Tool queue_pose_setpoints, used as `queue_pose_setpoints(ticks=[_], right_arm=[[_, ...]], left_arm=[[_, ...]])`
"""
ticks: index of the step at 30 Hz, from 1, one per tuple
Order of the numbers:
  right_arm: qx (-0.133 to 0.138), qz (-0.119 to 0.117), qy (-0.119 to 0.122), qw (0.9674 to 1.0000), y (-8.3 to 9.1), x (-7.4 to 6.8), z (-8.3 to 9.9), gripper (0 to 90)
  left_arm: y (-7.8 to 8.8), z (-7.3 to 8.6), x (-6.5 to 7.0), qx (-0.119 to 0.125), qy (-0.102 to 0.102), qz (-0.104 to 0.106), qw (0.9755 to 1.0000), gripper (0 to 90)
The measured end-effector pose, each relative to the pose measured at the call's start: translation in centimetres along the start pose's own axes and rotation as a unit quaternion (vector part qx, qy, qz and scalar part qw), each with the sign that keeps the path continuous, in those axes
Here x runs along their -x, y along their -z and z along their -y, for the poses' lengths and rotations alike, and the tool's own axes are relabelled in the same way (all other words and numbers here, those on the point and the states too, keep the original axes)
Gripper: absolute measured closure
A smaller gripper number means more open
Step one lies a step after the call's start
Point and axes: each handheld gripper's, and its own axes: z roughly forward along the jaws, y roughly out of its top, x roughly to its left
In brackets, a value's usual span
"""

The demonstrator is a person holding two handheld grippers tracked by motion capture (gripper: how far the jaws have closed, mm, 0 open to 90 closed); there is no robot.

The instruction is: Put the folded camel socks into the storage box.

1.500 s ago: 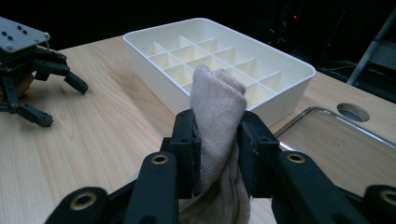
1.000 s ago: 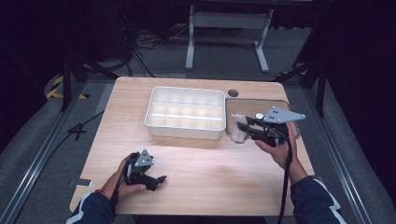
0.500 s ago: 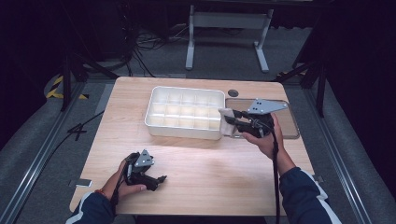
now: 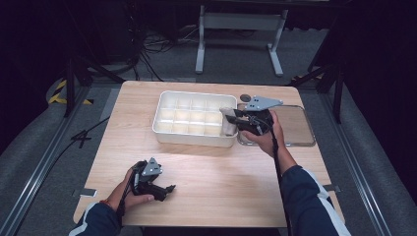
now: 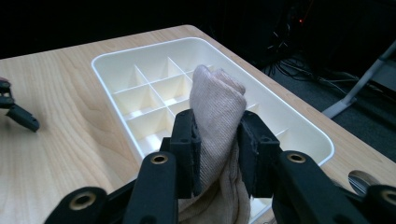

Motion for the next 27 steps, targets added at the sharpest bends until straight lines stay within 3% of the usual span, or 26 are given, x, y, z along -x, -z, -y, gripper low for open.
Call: queue_pose_setpoints(ticks=[17, 27], right_arm=[[-0.062, 0.050, 0.014, 0.9967, -4.0, 0.7, 1.8, 69.0], [-0.083, 0.055, 0.026, 0.9947, -5.3, 0.3, 2.5, 68.8]], left_arm=[[0.0, 0.0, 0.0, 0.000, 0.001, 0.000, 1.0000, 8.9], [0.0, 0.0, 0.0, 0.000, 0.001, 0.001, 1.0000, 8.9]])
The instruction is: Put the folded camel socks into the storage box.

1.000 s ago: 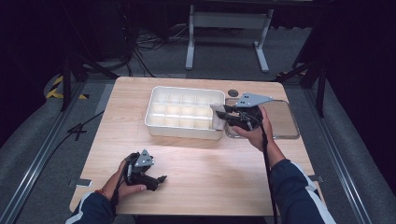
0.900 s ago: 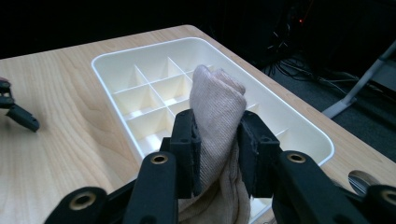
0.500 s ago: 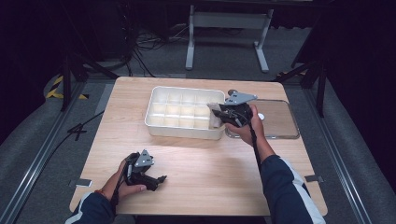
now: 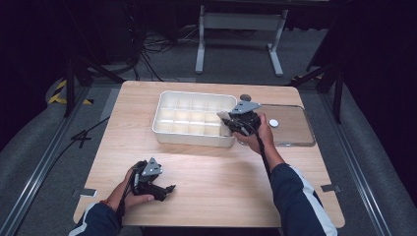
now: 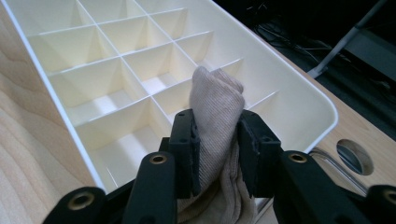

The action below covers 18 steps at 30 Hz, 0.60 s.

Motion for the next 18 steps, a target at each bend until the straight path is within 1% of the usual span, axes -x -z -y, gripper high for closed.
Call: queue_pose_setpoints(ticks=[1, 3, 4, 6, 8, 9, 10, 11, 15, 18], right_arm=[[-0.003, -0.002, 0.004, 1.0000, -0.2, -0.1, 0.0, 68.8], [-0.012, -0.006, 0.005, 0.9999, -0.4, -0.2, 0.1, 68.6], [-0.012, -0.006, 0.005, 0.9999, -0.4, -0.2, 0.1, 68.6], [-0.015, -0.012, 0.004, 0.9998, -0.4, -0.1, 0.2, 68.4], [-0.021, -0.018, -0.002, 0.9996, -0.5, 0.0, 0.3, 68.1], [-0.029, -0.026, -0.006, 0.9992, -0.6, 0.1, 0.3, 67.8], [-0.040, -0.030, -0.005, 0.9987, -0.8, 0.2, 0.4, 67.3], [-0.050, -0.028, -0.003, 0.9984, -0.8, 0.2, 0.4, 67.0], [-0.065, -0.028, -0.002, 0.9975, -1.1, 0.1, 0.3, 64.8], [-0.078, -0.027, 0.006, 0.9966, -1.4, 0.0, 0.2, 64.4]], left_arm=[[0.0, 0.0, 0.0, 0.000, 0.000, 0.000, 1.0000, 8.9], [0.0, 0.0, 0.0, 0.000, 0.000, 0.000, 1.0000, 8.8], [0.0, 0.0, 0.0, 0.000, 0.000, 0.000, 1.0000, 8.8], [0.0, 0.0, 0.0, 0.000, 0.000, 0.000, 1.0000, 8.9], [0.0, 0.0, 0.0, 0.001, 0.001, 0.000, 1.0000, 8.9], [0.0, 0.0, 0.0, 0.001, 0.001, 0.001, 1.0000, 8.9], [0.0, 0.0, 0.0, 0.001, 0.001, 0.001, 1.0000, 8.9], [-0.1, 0.0, 0.0, 0.003, 0.002, 0.003, 1.0000, 8.9], [-0.1, 0.0, 0.0, 0.002, 0.002, 0.003, 1.0000, 8.9], [-0.1, 0.0, 0.0, 0.002, 0.002, 0.003, 1.0000, 8.9]])
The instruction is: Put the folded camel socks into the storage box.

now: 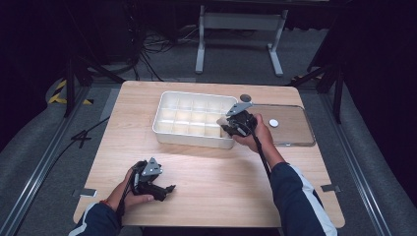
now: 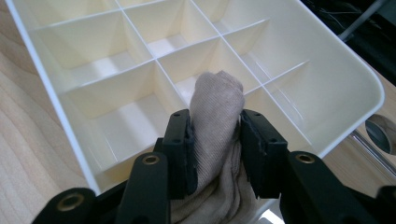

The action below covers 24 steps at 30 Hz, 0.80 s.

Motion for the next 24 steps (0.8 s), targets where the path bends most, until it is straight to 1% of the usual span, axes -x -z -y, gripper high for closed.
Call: queue_pose_setpoints(ticks=[4, 8, 9, 10, 11, 12, 14, 15, 17, 18, 19, 20, 22, 23, 24], right_arm=[[-0.009, -0.001, 0.000, 1.0000, -0.2, 0.0, -0.2, 62.8], [-0.024, -0.002, -0.001, 0.9997, -0.3, 0.0, -0.4, 59.5], [-0.025, -0.006, -0.003, 0.9997, -0.4, 0.0, -0.5, 57.8], [-0.029, -0.004, -0.001, 0.9996, -0.3, 0.0, -0.6, 56.4], [-0.029, -0.007, -0.003, 0.9996, -0.3, 0.1, -0.6, 55.4], [-0.032, -0.008, -0.009, 0.9994, -0.1, 0.2, -0.7, 55.9], [-0.028, -0.006, -0.017, 0.9995, 0.2, 0.3, -0.8, 58.4], [-0.030, -0.010, -0.023, 0.9992, 0.4, 0.4, -0.8, 58.3], [-0.038, -0.014, -0.027, 0.9988, 0.5, 0.6, -0.8, 55.6], [-0.049, -0.017, -0.031, 0.9982, 0.6, 0.6, -0.9, 55.3], [-0.058, -0.014, -0.034, 0.9976, 0.6, 0.6, -0.9, 55.3], [-0.064, -0.012, -0.033, 0.9973, 0.5, 0.5, -1.0, 56.1], [-0.081, -0.019, -0.031, 0.9961, 0.3, 0.3, -1.1, 61.3], [-0.081, -0.019, -0.031, 0.9961, 0.3, 0.3, -1.1, 61.3], [-0.088, -0.024, -0.029, 0.9954, 0.1, 0.2, -1.0, 67.7]], left_arm=[[0.0, 0.0, 0.0, 0.000, 0.000, 0.000, 1.0000, 8.9], [0.0, 0.0, 0.0, 0.000, 0.000, 0.000, 1.0000, 8.9], [0.0, 0.0, 0.0, 0.000, 0.000, 0.000, 1.0000, 8.9], [0.0, 0.0, 0.0, 0.000, 0.000, 0.000, 1.0000, 8.9], [0.0, 0.0, 0.0, 0.001, 0.000, 0.000, 1.0000, 8.9], [0.0, 0.0, 0.0, 0.000, 0.000, 0.000, 1.0000, 8.9], [0.0, 0.0, 0.0, -0.001, 0.000, -0.001, 1.0000, 8.9], [0.0, 0.0, 0.0, -0.001, 0.000, -0.001, 1.0000, 8.9], [0.0, 0.0, 0.0, -0.001, 0.000, -0.001, 1.0000, 8.9], [0.0, 0.0, 0.0, -0.001, 0.000, -0.001, 1.0000, 8.9], [0.0, 0.0, 0.0, -0.001, 0.000, -0.001, 1.0000, 8.9], [0.0, 0.0, 0.0, -0.001, 0.000, -0.001, 1.0000, 8.9], [0.0, 0.0, 0.0, -0.001, 0.000, -0.001, 1.0000, 8.9], [0.0, 0.0, 0.0, -0.001, 0.000, -0.001, 1.0000, 8.9], [0.0, 0.0, 0.0, -0.001, 0.000, -0.002, 1.0000, 8.9]])
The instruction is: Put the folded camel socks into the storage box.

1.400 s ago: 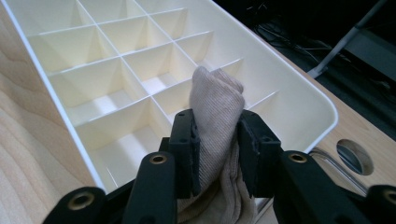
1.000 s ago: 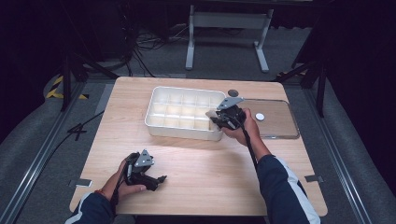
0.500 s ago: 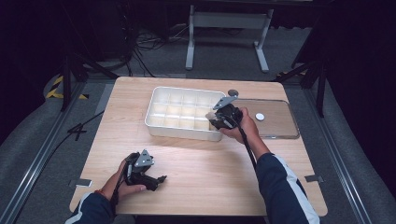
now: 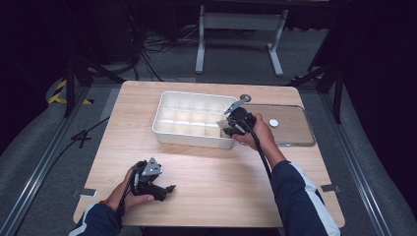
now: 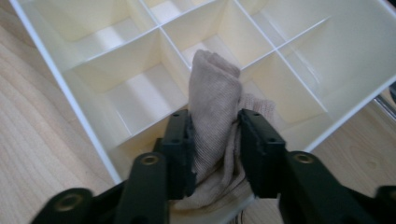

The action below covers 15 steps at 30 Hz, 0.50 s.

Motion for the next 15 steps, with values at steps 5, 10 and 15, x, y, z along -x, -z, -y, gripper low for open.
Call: queue_pose_setpoints(ticks=[5, 10, 15], right_arm=[[-0.017, -0.014, 0.005, 0.9997, -0.5, 0.1, 0.1, 72.4], [-0.020, -0.016, 0.006, 0.9996, -0.8, 0.1, 0.1, 73.6], [-0.030, -0.021, 0.007, 0.9993, -1.1, 0.2, 0.2, 74.8]], left_arm=[[0.0, 0.0, 0.0, 0.000, 0.000, 0.000, 1.0000, 8.9], [0.0, 0.0, 0.0, 0.000, 0.000, 0.000, 1.0000, 8.9], [0.0, 0.0, 0.0, 0.000, -0.002, -0.001, 1.0000, 8.9]])
